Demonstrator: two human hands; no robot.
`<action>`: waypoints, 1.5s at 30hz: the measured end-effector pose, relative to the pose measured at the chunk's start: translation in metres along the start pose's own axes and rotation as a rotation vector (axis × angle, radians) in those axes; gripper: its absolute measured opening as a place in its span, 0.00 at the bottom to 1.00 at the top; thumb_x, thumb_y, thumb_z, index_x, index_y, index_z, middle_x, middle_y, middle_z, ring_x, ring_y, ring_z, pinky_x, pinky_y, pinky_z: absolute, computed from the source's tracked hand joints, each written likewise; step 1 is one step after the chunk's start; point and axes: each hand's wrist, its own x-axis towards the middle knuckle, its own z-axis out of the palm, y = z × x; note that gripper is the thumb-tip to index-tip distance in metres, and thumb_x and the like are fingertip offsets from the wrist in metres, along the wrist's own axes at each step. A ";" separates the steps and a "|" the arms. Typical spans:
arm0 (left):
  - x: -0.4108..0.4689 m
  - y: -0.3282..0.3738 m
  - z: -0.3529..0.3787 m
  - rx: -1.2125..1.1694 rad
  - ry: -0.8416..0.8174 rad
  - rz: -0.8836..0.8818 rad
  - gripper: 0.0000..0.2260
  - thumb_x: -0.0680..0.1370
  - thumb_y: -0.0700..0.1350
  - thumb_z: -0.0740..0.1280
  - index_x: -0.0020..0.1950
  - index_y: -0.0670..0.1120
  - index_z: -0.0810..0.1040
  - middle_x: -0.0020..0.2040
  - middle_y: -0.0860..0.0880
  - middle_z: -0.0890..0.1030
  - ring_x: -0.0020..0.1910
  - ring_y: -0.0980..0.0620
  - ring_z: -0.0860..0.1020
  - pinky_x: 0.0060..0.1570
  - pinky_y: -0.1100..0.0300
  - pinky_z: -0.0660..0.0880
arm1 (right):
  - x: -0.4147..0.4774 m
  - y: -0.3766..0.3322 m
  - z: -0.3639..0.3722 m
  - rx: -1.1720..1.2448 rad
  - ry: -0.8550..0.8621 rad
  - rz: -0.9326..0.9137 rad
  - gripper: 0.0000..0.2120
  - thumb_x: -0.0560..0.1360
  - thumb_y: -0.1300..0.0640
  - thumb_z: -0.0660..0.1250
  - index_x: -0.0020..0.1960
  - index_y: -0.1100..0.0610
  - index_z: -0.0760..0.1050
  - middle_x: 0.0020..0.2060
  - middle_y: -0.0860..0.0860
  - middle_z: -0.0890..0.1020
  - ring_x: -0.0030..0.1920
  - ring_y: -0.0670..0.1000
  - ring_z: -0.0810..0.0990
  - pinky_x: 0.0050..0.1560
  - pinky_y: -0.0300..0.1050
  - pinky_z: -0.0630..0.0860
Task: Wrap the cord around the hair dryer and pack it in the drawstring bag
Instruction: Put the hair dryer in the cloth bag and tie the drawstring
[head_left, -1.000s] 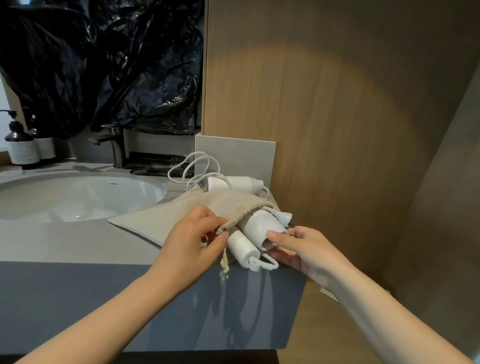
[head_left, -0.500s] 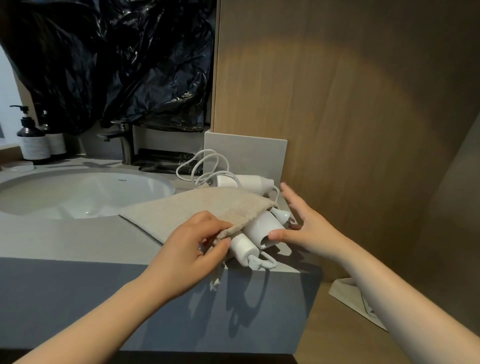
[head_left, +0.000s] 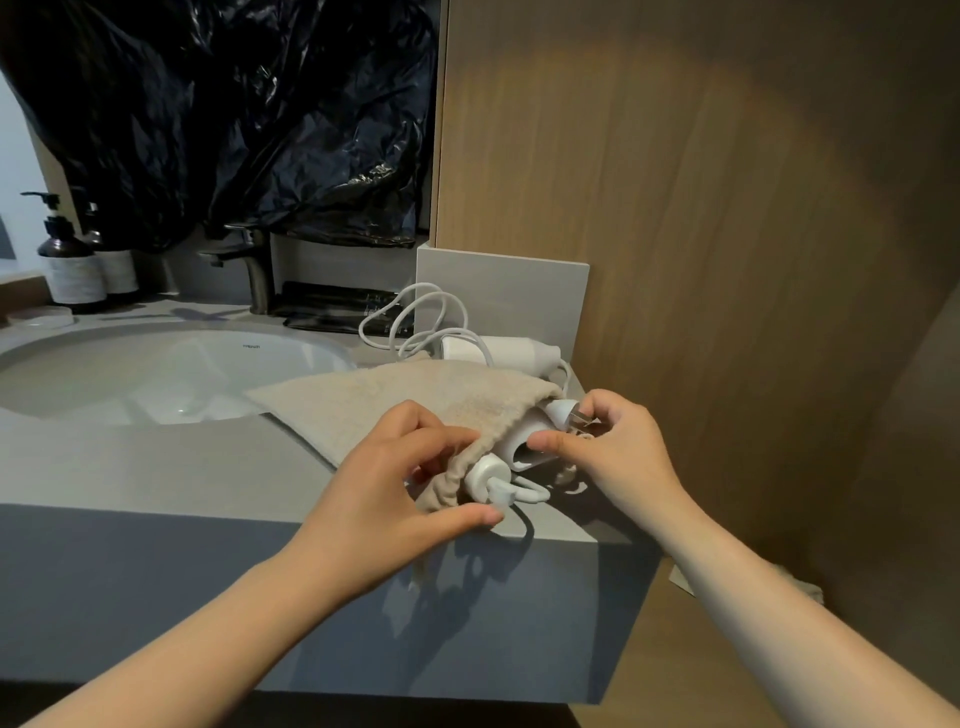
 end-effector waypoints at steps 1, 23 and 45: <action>0.001 0.000 0.001 0.012 0.029 -0.008 0.23 0.62 0.61 0.77 0.55 0.57 0.82 0.46 0.57 0.73 0.46 0.54 0.76 0.43 0.70 0.71 | -0.002 0.001 0.004 -0.022 0.040 -0.017 0.24 0.59 0.49 0.81 0.34 0.62 0.70 0.28 0.54 0.74 0.28 0.48 0.72 0.30 0.42 0.73; 0.004 -0.001 0.002 0.178 0.123 -0.087 0.12 0.70 0.42 0.75 0.46 0.54 0.76 0.33 0.55 0.74 0.36 0.54 0.73 0.32 0.64 0.69 | -0.001 -0.007 -0.013 0.035 -0.299 0.000 0.08 0.76 0.50 0.67 0.52 0.41 0.82 0.42 0.41 0.85 0.45 0.42 0.82 0.42 0.31 0.75; 0.000 -0.013 0.001 0.398 0.013 0.021 0.22 0.68 0.66 0.68 0.53 0.53 0.76 0.42 0.59 0.72 0.39 0.61 0.72 0.37 0.66 0.69 | 0.004 -0.014 -0.007 -0.095 -0.220 0.074 0.10 0.66 0.47 0.75 0.45 0.49 0.85 0.23 0.39 0.79 0.25 0.38 0.75 0.28 0.28 0.68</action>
